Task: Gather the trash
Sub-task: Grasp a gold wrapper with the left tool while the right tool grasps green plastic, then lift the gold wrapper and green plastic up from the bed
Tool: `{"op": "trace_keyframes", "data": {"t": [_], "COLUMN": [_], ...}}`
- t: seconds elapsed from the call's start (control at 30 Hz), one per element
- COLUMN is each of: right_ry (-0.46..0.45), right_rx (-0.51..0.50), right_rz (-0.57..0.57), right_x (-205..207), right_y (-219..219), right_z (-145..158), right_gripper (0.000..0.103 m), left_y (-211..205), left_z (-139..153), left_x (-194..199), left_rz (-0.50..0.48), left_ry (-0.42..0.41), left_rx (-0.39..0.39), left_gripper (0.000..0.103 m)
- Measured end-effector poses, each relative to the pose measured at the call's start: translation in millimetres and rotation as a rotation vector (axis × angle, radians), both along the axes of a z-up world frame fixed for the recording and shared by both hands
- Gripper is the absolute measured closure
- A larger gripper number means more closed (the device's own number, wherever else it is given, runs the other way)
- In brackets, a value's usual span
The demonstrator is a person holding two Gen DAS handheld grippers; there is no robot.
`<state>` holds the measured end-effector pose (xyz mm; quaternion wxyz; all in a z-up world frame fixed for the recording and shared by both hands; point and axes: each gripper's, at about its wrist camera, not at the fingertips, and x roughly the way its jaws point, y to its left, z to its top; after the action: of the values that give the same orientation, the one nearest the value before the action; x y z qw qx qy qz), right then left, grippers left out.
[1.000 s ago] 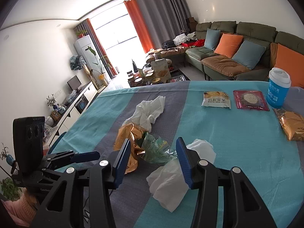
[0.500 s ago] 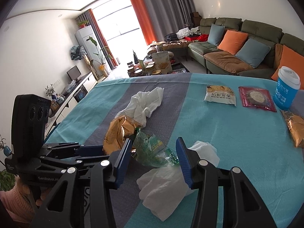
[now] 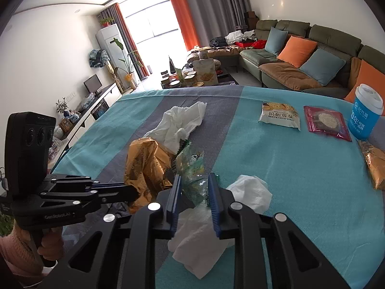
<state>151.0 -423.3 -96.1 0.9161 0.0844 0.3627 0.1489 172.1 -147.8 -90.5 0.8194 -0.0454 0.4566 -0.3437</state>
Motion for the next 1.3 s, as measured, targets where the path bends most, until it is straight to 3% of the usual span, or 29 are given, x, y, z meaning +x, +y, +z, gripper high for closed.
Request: {"op": "trace_keyframes", "data": {"t": [0.2, 0.8, 1.13, 1.2, 1.3], "right_ry": [-0.023, -0.109, -0.078, -0.058, -0.015], "right_rx": [0.000, 0.101, 0.121, 0.124, 0.111], "right_rz": [0.004, 0.090, 0.178, 0.199, 0.204], "right_x": [-2, -12, -4, -2, 5], "right_y": [1, 23, 56, 63, 71], "right_z": [6, 40, 33, 28, 17], "right_gripper": [0.096, 0.097, 0.097, 0.096, 0.097], "left_y": [21, 97, 124, 127, 125], "left_z": [12, 41, 31, 28, 26], "left_x": [-11, -59, -86, -91, -96], "left_rz": [0.025, 0.075, 0.061, 0.046, 0.018], "left_ry": [-0.042, -0.115, -0.093, -0.084, -0.087], "left_rx": [-0.008, -0.067, -0.050, -0.049, -0.041], "left_gripper": [0.098, 0.100, 0.100, 0.096, 0.073]}}
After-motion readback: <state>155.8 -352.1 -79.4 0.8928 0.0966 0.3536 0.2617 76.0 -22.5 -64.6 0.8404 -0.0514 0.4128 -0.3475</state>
